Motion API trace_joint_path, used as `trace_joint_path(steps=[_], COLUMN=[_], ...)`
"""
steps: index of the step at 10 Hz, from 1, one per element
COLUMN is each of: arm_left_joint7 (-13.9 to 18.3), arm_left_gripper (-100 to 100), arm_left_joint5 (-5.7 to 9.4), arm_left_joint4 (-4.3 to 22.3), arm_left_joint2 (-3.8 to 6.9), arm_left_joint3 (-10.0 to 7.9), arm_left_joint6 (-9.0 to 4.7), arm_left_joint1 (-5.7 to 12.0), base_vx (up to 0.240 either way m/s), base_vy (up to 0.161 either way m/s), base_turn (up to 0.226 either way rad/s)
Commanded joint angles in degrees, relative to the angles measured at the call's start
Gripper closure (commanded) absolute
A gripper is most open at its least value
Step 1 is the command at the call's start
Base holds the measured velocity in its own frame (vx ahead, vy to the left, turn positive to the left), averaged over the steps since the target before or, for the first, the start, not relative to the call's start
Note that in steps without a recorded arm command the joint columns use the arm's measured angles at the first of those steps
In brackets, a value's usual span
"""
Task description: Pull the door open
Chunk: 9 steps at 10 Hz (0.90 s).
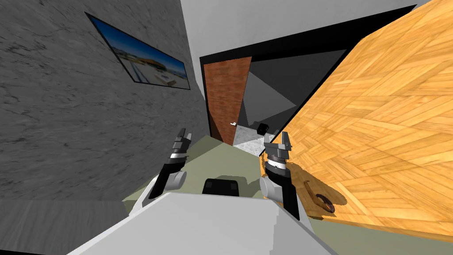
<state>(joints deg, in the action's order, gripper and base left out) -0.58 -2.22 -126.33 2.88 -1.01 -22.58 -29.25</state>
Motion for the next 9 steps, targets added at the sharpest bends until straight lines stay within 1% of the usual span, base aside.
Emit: trace_joint_path(steps=[1,6,9], arm_left_joint7=[0.26,1.28,2.01], arm_left_gripper=[-100,-100,-100], arm_left_joint5=[0.15,0.81,1.28], arm_left_joint4=[1.77,7.47,11.52], arm_left_joint2=[0.33,1.61,2.46], arm_left_joint3=[0.08,0.31,0.48], arm_left_joint6=[-0.48,-2.41,-3.78], arm_left_joint1=[0.70,2.26,3.37], base_vx=[0.088,0.088,0.106], base_vy=[-0.034,-0.039,-0.040], base_turn=[-0.051,-0.065,-0.084])
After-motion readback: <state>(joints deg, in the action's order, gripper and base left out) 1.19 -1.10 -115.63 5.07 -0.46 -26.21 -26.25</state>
